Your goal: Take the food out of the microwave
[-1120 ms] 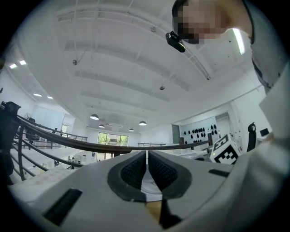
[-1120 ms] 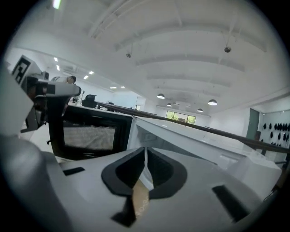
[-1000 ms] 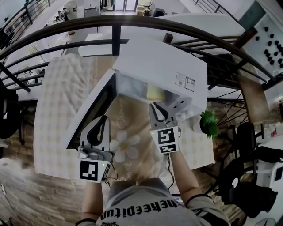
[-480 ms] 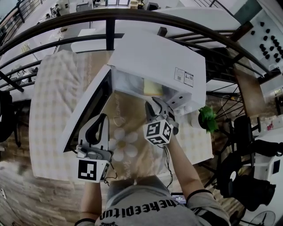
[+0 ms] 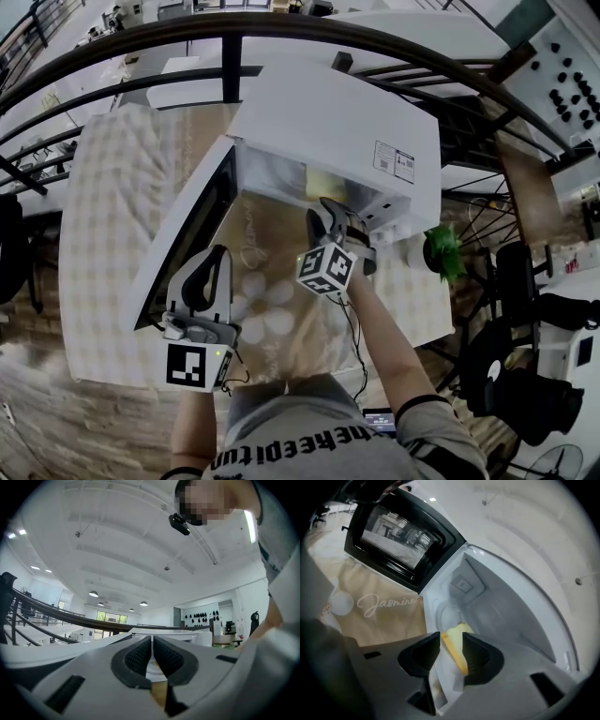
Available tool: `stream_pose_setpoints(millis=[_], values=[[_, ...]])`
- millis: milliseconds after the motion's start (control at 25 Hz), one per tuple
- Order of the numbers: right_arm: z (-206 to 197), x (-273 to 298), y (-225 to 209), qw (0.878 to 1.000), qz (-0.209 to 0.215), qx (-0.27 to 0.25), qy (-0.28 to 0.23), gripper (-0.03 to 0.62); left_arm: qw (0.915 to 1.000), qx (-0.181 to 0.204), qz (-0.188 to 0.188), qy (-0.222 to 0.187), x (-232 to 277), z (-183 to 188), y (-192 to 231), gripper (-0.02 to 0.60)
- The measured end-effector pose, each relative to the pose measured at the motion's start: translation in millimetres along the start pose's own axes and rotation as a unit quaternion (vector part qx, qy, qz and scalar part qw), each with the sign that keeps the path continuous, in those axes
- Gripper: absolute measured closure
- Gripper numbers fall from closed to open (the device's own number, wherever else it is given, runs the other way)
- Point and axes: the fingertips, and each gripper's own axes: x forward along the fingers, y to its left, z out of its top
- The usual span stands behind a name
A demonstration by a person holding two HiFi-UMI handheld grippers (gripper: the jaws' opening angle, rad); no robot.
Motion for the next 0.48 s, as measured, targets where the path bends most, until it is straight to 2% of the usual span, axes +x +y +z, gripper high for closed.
stream_pose_setpoints(millis=[320,480], values=[[-7.0,11.4,8.9,0.998,0.002,-0.057,0.018,0.419,0.9999,-0.002,0.006,0.010,-7.0,-1.7,0.0,0.566],[-12.9,13.7,6.5,0.998,-0.006,-0.059,0.028,0.416,0.9999,-0.002,0.005,0.011,-8.8,-1.8,-0.7,0.566]])
